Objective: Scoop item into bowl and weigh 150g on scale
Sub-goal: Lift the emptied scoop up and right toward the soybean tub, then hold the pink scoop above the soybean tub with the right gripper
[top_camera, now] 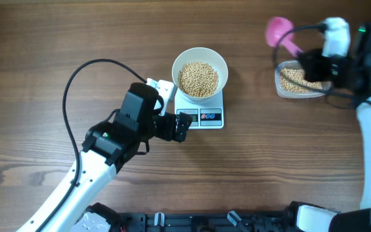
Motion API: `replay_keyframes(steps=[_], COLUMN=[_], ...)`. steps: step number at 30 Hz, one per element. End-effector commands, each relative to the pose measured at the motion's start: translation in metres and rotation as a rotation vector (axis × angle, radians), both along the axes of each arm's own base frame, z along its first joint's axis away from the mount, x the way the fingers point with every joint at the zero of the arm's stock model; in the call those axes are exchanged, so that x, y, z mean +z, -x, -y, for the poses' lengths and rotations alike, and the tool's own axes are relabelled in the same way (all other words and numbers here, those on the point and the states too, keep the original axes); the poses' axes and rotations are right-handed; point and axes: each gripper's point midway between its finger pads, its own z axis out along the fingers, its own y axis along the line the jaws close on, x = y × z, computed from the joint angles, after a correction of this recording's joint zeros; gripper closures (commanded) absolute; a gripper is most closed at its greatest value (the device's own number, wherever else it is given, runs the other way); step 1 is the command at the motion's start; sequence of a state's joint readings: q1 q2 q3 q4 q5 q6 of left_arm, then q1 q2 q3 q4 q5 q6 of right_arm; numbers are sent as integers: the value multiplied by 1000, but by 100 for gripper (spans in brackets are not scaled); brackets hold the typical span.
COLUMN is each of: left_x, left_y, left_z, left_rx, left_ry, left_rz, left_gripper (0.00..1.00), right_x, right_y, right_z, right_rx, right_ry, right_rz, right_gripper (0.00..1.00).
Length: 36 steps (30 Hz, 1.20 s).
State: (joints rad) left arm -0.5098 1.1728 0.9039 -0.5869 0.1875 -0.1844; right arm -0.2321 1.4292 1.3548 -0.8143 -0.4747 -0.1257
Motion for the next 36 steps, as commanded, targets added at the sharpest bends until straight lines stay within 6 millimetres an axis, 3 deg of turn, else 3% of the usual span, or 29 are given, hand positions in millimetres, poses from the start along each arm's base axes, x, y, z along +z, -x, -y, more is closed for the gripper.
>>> replay_keyframes(steps=[1, 4, 9, 13, 26, 36], left_x=[-1, -1, -1, -1, -1, -1], left_y=[0, 0, 0, 0, 0, 0], left_z=[0, 0, 0, 0, 0, 0], left_rx=[-15, -15, -15, -15, -15, -15], left_ry=[-14, -14, -14, -14, -14, -14], left_rz=[9, 9, 9, 9, 9, 9], left_gripper=[0, 0, 0, 0, 0, 0], right_x=[2, -8, -25, -51, -86, -105], right_y=[13, 21, 30, 41, 31, 30], right_z=[40, 69, 90, 103, 82, 87], right_rx=[-68, -117, -141, -164, -67, -64], right_ry=[57, 169, 330, 401, 419, 575], right_rz=[-15, -52, -127, -234, -327, -416], right_gripper=[96, 96, 96, 96, 96, 96])
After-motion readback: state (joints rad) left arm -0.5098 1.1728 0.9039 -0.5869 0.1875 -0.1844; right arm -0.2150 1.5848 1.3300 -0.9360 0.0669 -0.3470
